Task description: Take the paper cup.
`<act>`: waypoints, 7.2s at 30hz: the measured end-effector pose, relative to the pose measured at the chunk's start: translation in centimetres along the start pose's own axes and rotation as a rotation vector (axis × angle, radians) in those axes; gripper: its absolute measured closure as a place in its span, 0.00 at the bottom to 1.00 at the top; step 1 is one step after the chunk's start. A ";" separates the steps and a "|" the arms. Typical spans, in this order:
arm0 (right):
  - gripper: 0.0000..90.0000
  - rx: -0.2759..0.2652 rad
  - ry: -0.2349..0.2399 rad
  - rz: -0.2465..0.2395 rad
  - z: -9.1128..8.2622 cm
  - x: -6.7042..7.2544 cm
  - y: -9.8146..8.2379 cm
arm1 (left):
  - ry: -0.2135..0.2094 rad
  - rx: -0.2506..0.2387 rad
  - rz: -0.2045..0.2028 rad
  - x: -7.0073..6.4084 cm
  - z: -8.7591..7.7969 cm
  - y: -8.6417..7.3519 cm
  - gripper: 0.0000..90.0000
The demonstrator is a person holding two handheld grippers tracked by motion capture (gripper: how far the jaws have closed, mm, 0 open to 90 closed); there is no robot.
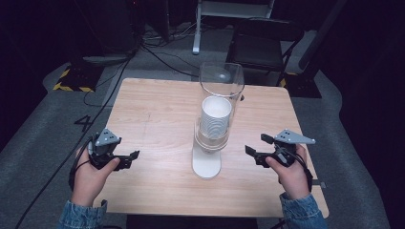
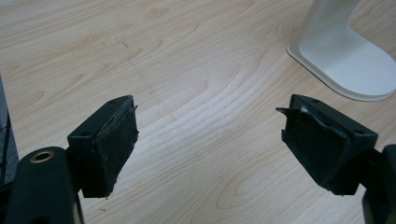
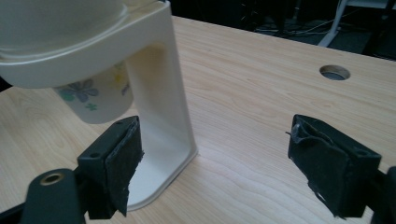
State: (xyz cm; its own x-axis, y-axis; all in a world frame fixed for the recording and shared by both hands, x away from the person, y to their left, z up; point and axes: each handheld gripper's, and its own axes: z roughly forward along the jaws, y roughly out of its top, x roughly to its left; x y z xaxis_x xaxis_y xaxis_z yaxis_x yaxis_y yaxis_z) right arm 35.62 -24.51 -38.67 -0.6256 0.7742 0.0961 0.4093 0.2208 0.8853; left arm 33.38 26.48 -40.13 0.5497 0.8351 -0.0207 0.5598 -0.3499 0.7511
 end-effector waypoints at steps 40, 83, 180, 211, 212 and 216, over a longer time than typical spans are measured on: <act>0.18 -0.054 0.192 -0.079 8.0 6.9 0.4 | -0.011 0.022 -0.003 0.1 0.5 -0.4 0.20; 0.37 -0.169 0.141 -0.143 10.3 7.8 -0.9 | -0.015 0.032 -0.004 0.2 0.8 -0.7 0.20; 0.37 0.025 -0.043 -0.109 6.5 3.2 -4.3 | -0.068 0.023 0.014 -0.1 3.0 0.8 0.19; 0.37 -0.033 -0.221 0.036 5.2 -5.5 -2.5 | -0.005 0.058 -0.011 0.5 0.6 -2.0 0.19; 0.37 -0.037 -0.228 0.036 5.4 -5.8 -2.6 | -0.002 0.055 -0.017 0.6 0.6 -2.1 0.19; 0.36 -0.049 -0.251 0.022 6.1 -6.7 -2.8 | 0.005 0.062 -0.024 0.7 0.3 -2.6 0.19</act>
State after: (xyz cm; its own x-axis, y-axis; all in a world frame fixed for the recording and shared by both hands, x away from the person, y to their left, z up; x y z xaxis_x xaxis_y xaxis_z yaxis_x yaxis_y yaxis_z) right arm 42.67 -26.69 -44.59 -0.4297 0.9030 0.0052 0.3850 0.1780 0.9056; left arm 32.47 27.89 -42.27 0.5326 0.8457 -0.0343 0.6102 -0.3556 0.7079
